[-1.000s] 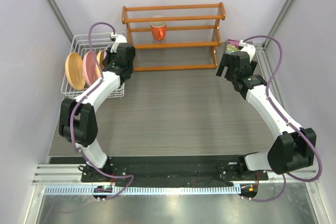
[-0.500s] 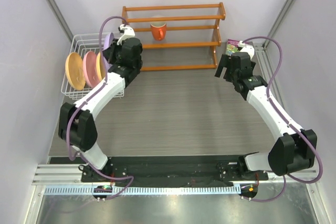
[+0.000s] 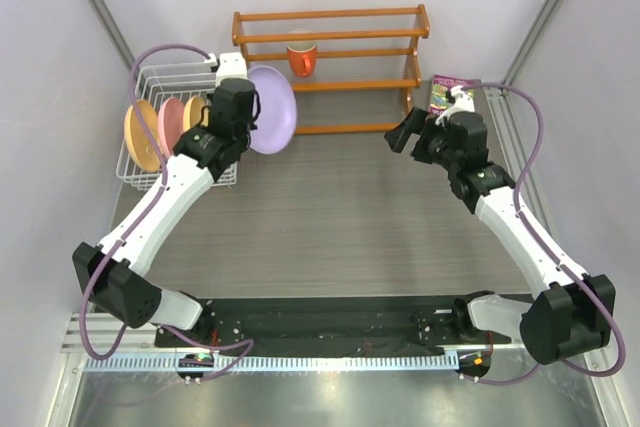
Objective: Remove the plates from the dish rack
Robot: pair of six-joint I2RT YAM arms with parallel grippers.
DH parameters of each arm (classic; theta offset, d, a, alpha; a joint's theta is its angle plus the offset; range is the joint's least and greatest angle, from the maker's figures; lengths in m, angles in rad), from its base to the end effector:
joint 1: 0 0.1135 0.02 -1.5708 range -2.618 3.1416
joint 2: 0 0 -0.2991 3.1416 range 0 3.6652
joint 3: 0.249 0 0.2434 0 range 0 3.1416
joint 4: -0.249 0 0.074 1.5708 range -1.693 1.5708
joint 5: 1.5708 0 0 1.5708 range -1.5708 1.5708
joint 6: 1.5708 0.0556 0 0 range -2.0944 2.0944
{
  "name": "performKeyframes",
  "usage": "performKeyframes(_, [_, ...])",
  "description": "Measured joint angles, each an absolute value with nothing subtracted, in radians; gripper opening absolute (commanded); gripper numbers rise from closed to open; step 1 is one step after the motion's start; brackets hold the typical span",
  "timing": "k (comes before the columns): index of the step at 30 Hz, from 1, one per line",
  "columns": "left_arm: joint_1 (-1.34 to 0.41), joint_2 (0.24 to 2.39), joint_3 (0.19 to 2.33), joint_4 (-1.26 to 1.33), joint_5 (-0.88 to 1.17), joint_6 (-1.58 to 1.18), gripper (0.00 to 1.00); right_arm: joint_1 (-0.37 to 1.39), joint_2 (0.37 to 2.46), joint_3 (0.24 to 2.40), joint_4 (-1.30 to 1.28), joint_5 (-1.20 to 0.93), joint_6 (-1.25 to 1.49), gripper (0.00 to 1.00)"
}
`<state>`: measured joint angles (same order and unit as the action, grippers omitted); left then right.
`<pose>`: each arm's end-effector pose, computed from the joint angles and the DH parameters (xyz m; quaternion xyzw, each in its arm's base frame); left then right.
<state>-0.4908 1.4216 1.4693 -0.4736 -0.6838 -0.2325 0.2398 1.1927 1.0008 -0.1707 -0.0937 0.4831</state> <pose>0.2943 -0.1175 0.4321 -0.0781 0.8087 0.0830 0.5770 0.2645 0.0700 0.3595 0.0734 0.8193 0.2367 0.5171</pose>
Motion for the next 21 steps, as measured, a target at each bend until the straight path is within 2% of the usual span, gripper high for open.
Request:
performKeyframes(10, [-0.491,1.445,1.28,-0.437,-0.254,-0.516,0.0,0.336,1.187,0.865,-0.067,-0.182,0.559,1.0])
performKeyframes(19, [-0.507,1.445,1.232,-0.334,-0.095,-0.623,0.0,0.384,1.288,0.838,0.038,-0.186,0.607,0.99])
performKeyframes(21, [-0.517,1.444,1.215,-0.311,-0.077,-0.634,0.0,0.392,1.319,0.838,0.051,-0.187,0.612,0.93])
